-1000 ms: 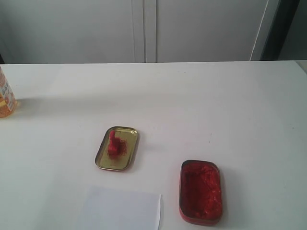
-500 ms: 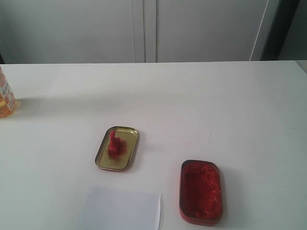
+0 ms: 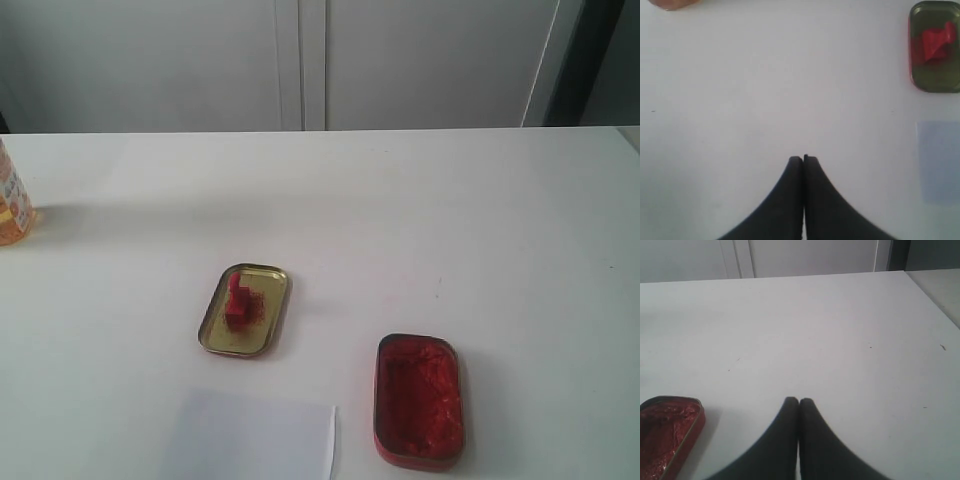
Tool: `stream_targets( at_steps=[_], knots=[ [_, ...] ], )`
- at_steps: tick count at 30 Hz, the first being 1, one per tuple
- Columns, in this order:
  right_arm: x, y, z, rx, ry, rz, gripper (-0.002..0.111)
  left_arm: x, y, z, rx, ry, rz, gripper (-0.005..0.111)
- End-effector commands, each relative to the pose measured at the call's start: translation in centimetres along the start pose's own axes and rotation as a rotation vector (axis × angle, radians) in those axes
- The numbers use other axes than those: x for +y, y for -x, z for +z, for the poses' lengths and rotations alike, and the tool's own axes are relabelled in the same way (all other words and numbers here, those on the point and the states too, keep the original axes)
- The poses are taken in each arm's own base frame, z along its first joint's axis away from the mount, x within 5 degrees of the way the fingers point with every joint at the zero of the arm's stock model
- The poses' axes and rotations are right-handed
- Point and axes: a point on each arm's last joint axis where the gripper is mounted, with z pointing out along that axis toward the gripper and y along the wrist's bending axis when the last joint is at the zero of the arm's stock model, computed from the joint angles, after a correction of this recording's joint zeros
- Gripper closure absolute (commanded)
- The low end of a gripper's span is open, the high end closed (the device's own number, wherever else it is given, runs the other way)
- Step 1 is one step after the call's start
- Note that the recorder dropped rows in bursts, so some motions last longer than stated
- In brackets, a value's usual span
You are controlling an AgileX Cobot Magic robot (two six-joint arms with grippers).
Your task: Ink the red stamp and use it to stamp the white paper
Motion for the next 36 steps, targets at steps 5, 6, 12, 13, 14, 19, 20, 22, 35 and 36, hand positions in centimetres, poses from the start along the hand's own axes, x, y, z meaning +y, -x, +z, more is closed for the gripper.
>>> stream_targets(
  at_steps=[5, 6, 12, 13, 14, 19, 20, 22, 35, 36],
  knots=[
    [0.0, 0.0, 0.0, -0.013, -0.001, 0.001, 0.108, -2.0, 4.2, 4.5, 0.075, -0.122, 0.072, 0.107],
    [0.0, 0.0, 0.0, -0.013, -0.001, 0.001, 0.108, -2.5, 4.7, 5.1, 0.093, -0.134, 0.081, 0.107],
    [0.0, 0.0, 0.0, -0.013, -0.001, 0.001, 0.108, -5.2, 7.3, 8.6, 0.192, -0.180, 0.171, 0.107],
    [0.0, 0.0, 0.0, -0.013, -0.001, 0.001, 0.108, -5.7, 7.7, 8.9, 0.203, -0.184, 0.184, 0.107],
    [0.0, 0.0, 0.0, -0.013, -0.001, 0.001, 0.108, -6.0, 8.2, 9.3, 0.211, -0.189, 0.195, 0.107],
    [0.0, 0.0, 0.0, -0.013, -0.001, 0.001, 0.108, -7.5, 10.0, 11.2, 0.307, -0.209, 0.240, 0.107],
    [0.0, 0.0, 0.0, -0.013, -0.001, 0.001, 0.108, -7.7, 10.3, 11.6, 0.329, -0.212, 0.243, 0.107],
    [0.0, 0.0, 0.0, -0.013, -0.001, 0.001, 0.108, -8.1, 10.9, 12.4, 0.366, -0.212, 0.227, 0.107],
    [0.0, 0.0, 0.0, -0.013, -0.001, 0.001, 0.108, -10.2, 13.4, 16.7, 0.498, -0.335, 0.162, 0.107],
    [0.0, 0.0, 0.0, -0.013, -0.001, 0.001, 0.108, -10.6, 13.3, 17.0, 0.505, -0.337, 0.169, 0.107]
  ],
)
